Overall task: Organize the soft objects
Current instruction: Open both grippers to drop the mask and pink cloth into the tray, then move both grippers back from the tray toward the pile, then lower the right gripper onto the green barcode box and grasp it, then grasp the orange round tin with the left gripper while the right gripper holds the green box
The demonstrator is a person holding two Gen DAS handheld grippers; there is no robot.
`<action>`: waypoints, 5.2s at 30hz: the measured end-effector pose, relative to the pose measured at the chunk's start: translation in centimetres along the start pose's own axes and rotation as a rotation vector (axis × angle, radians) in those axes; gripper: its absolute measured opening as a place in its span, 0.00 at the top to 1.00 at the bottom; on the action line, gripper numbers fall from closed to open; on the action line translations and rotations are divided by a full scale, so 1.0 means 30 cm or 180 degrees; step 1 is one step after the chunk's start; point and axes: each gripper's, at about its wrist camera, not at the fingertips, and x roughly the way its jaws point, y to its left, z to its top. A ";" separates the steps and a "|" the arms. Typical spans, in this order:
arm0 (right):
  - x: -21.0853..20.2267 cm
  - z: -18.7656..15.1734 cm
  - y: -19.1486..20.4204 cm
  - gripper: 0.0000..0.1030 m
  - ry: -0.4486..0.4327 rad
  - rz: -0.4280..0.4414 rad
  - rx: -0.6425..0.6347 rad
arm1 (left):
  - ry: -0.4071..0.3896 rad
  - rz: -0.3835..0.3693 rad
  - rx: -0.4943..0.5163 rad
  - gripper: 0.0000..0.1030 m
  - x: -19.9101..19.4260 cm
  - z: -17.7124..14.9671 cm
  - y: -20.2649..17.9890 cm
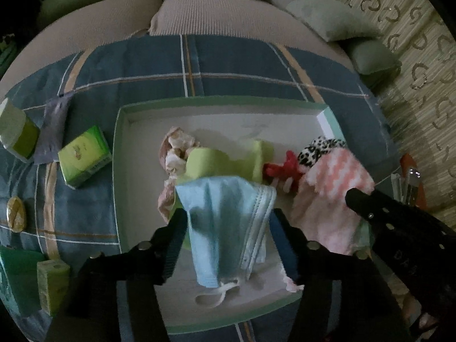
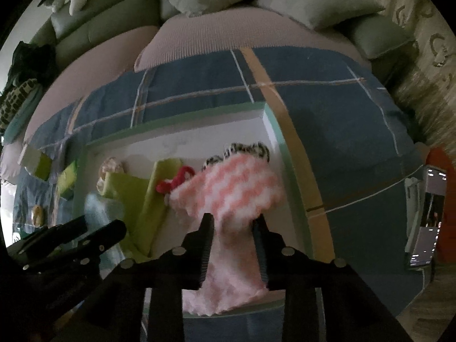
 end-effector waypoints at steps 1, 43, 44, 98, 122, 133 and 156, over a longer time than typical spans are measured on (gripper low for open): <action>-0.009 0.001 0.001 0.56 -0.0027 0.0006 0.0003 | -0.0014 -0.0005 -0.0004 0.36 -0.007 0.001 0.001; -0.086 0.022 0.255 0.00 -0.0565 0.0500 -0.0292 | -0.1146 0.0866 -0.1145 0.03 -0.357 -0.023 0.503; -0.086 0.023 0.268 0.00 -0.0561 0.0540 -0.0299 | -0.1146 0.0865 -0.1147 0.03 -0.359 -0.022 0.510; 0.022 -0.258 0.877 0.00 0.0365 0.1532 -0.2211 | 0.0112 0.0311 -0.1090 0.03 -0.356 -0.093 1.002; 0.132 -0.330 1.025 0.19 0.0236 0.1601 -0.2860 | 0.0354 0.0138 -0.1416 0.03 -0.270 -0.118 1.098; 0.096 -0.329 1.008 0.33 0.0129 0.1647 -0.2808 | 0.0484 0.0183 -0.1340 0.03 -0.242 -0.081 1.092; 0.061 -0.018 0.662 0.33 -0.0173 0.1320 -0.1123 | 0.1368 0.0820 -0.0404 0.26 -0.007 0.135 0.888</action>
